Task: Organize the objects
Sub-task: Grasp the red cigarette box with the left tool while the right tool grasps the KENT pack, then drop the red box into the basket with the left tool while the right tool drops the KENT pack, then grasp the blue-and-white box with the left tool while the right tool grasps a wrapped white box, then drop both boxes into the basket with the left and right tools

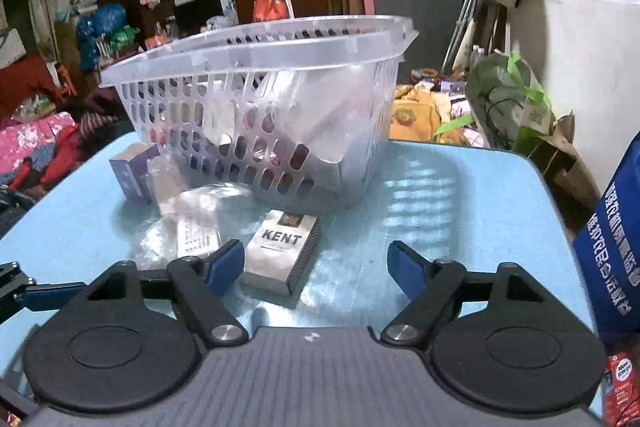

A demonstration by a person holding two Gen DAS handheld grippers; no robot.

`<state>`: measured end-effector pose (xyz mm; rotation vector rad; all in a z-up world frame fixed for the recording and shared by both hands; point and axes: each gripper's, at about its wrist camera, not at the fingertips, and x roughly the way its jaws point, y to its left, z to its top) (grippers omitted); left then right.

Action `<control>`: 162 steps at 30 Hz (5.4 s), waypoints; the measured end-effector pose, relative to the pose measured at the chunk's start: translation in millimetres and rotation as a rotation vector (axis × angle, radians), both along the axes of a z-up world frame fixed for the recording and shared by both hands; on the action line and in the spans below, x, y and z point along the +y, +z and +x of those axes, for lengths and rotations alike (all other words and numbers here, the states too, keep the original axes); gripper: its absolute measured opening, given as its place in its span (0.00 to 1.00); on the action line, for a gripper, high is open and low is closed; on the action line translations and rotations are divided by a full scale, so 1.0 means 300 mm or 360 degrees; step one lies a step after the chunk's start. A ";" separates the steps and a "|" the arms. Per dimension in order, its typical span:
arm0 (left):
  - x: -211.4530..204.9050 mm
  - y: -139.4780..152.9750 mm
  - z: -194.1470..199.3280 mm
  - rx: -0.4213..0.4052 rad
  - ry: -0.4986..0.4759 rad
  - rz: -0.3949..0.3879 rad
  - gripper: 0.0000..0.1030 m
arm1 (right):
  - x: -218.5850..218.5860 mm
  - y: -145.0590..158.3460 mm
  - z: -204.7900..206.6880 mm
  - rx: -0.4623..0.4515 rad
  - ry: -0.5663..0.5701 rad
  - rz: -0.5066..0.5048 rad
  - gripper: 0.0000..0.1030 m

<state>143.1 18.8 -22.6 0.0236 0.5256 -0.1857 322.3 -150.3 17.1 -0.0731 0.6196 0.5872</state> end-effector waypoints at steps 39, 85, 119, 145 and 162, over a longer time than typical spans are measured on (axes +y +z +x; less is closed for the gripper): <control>0.175 0.006 -0.059 -0.0259 0.0070 -0.0179 0.62 | -0.037 0.000 -0.103 -0.0112 0.0108 0.0059 0.48; 0.321 0.388 0.251 -0.0452 0.0292 -0.0237 0.84 | 0.076 0.328 -0.131 -0.0652 0.0207 0.0330 1.00; 0.332 0.098 0.394 0.0073 0.0568 -0.0001 0.50 | 0.157 0.029 -0.053 -0.0063 0.0364 0.0075 0.36; 0.292 0.137 0.128 -0.0456 0.0286 -0.0249 0.42 | -0.027 0.016 -0.190 -0.0334 0.0202 0.0151 0.38; 0.312 0.143 0.090 -0.0563 0.0159 -0.0370 0.42 | -0.053 0.043 -0.230 -0.0591 0.0233 0.0308 0.38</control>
